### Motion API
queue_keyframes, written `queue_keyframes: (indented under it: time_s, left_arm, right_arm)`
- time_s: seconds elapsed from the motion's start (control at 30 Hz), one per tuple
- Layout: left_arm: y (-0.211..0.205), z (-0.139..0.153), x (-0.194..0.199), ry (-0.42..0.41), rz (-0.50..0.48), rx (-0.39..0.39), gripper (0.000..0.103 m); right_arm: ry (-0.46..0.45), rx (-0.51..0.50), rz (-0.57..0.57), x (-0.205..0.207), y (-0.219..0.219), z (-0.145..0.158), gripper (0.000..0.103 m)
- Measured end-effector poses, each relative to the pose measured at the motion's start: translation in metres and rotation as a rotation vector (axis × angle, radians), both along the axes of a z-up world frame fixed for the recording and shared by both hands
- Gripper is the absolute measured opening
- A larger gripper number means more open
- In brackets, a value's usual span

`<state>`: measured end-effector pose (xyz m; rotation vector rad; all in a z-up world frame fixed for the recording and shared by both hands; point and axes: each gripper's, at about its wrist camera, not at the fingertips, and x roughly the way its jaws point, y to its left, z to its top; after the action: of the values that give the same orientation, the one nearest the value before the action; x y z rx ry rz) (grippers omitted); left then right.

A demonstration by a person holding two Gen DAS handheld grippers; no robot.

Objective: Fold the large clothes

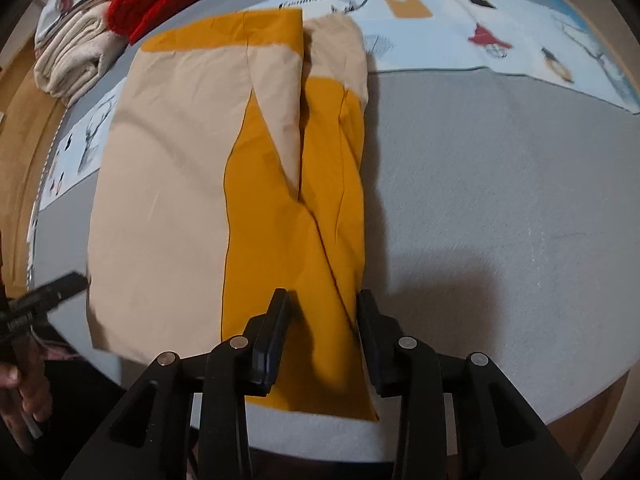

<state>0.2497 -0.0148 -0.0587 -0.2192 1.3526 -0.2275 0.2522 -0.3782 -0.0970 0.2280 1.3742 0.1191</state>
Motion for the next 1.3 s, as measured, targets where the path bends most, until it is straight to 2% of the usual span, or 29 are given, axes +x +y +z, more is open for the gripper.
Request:
queue_keyframes:
  time_s: [0.07,0.1,0.13,0.17,0.23,0.3,0.37,0.43,0.53,0.67,0.87,0.9,1.03,1.1,1.2,1.23,1.27,1.3]
  left_arm:
    - [-0.003,0.003,-0.001,0.001,-0.009,-0.021,0.057]
    - [-0.007,-0.001,-0.001,0.01,-0.025,0.001,0.057]
    - [-0.01,-0.006,0.0,0.022,-0.038,0.033,0.056]
    - [-0.014,-0.016,0.0,0.047,-0.057,0.086,0.058]
    - [-0.02,-0.032,-0.003,0.09,-0.087,0.134,0.059]
    - [-0.026,-0.034,-0.005,0.083,-0.11,0.168,0.059]
    - [-0.032,-0.027,-0.007,0.06,-0.132,0.199,0.058]
    - [-0.036,-0.017,-0.01,0.037,-0.142,0.191,0.054]
    - [-0.04,-0.006,-0.017,0.011,-0.179,0.16,0.053]
    - [-0.053,-0.035,-0.019,0.075,-0.238,0.236,0.057]
    - [-0.063,-0.019,-0.026,0.032,-0.266,0.26,0.057]
    - [-0.063,-0.015,-0.026,0.023,-0.258,0.25,0.057]
    - [-0.058,-0.002,-0.023,-0.009,-0.225,0.209,0.056]
    - [-0.047,0.007,-0.014,-0.035,-0.188,0.173,0.056]
    - [-0.032,0.029,-0.001,-0.088,-0.129,0.127,0.058]
    - [-0.03,0.033,0.006,-0.105,-0.121,0.123,0.062]
    - [-0.026,0.039,0.014,-0.13,-0.114,0.119,0.067]
    - [-0.022,0.041,0.021,-0.147,-0.11,0.118,0.069]
  right_arm:
    - [-0.012,0.002,0.037,-0.003,0.001,0.001,0.018]
    - [-0.018,-0.004,0.052,-0.004,0.002,0.002,0.012]
    - [-0.019,-0.004,0.061,-0.006,0.002,0.002,0.01]
    - [-0.008,-0.003,0.067,-0.007,0.002,0.0,0.01]
    - [0.051,-0.013,0.073,-0.008,0.001,-0.012,0.009]
    - [0.103,-0.046,0.084,-0.009,0.003,-0.022,0.009]
    - [0.117,-0.085,0.108,-0.008,0.007,-0.027,0.009]
    - [0.11,-0.101,0.117,-0.008,0.009,-0.025,0.009]
    - [0.097,-0.117,0.125,-0.008,0.009,-0.023,0.009]
    - [0.098,-0.167,0.153,-0.008,0.016,-0.024,0.009]
    - [0.103,-0.219,0.157,-0.011,0.028,-0.023,0.009]
    - [0.1,-0.218,0.155,-0.011,0.027,-0.021,0.01]
    - [0.08,-0.217,0.109,-0.013,0.023,-0.013,0.026]
    - [0.047,-0.214,0.071,-0.016,0.015,-0.004,0.029]
    - [-0.04,-0.177,-0.009,-0.018,0.001,0.018,0.03]
    - [-0.078,-0.152,-0.038,-0.021,-0.005,0.025,0.032]
    - [-0.127,-0.11,-0.068,-0.022,-0.009,0.035,0.035]
    - [-0.17,-0.071,-0.087,-0.022,-0.01,0.043,0.045]
